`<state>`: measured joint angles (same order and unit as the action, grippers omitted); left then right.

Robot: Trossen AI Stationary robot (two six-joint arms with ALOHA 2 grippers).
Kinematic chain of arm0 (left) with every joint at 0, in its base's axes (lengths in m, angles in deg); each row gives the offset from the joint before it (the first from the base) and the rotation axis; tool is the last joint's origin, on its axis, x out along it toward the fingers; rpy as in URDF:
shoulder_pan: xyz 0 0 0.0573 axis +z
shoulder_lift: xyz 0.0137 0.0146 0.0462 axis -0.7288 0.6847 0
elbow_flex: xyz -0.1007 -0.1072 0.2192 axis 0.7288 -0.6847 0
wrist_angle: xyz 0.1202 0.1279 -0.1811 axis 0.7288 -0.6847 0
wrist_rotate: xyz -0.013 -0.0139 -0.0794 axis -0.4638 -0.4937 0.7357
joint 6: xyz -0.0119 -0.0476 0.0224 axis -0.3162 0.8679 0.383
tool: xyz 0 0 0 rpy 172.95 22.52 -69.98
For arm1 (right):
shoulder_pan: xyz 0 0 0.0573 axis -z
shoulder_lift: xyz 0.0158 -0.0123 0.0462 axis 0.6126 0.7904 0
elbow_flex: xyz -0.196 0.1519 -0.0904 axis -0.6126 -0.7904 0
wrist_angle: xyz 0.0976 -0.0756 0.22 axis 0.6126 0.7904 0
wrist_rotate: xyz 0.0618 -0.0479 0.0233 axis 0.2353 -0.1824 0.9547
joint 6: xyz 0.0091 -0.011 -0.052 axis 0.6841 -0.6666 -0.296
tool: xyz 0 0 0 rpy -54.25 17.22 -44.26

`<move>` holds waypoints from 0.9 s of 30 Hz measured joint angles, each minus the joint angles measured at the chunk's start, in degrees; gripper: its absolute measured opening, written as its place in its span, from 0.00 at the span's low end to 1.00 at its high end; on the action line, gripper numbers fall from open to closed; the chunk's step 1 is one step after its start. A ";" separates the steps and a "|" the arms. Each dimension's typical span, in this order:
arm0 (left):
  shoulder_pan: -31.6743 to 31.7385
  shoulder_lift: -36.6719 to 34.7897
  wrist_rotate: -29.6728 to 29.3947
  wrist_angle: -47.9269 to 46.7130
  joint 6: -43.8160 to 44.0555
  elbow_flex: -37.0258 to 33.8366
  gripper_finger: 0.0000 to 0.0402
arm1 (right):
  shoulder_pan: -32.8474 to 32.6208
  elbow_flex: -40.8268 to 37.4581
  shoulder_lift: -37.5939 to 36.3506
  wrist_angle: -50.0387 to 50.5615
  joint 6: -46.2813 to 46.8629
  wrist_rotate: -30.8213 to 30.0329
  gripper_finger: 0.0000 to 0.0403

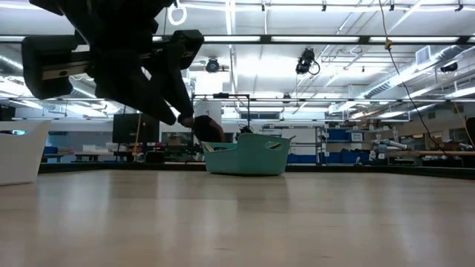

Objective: Sort silverware by color (type)
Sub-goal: Put the fork into the white bin

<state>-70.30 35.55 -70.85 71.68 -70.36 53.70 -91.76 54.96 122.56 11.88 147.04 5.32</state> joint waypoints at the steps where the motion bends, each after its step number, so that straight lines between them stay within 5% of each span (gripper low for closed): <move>1: 0.22 0.00 0.00 0.11 -0.13 0.00 0.29 | -0.51 0.00 0.00 0.48 1.61 0.46 0.01; 10: 2.25 0.00 2.61 1.33 -0.78 0.00 0.29 | -3.09 0.00 0.00 6.74 12.81 1.99 0.01; 27: 2.46 0.00 2.97 1.51 -1.60 0.00 0.29 | -3.87 -7.87 0.02 4.01 13.43 -2.65 0.01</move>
<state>-67.85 35.55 -67.88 73.20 -71.96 53.70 -95.63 47.09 122.58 15.90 160.47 2.67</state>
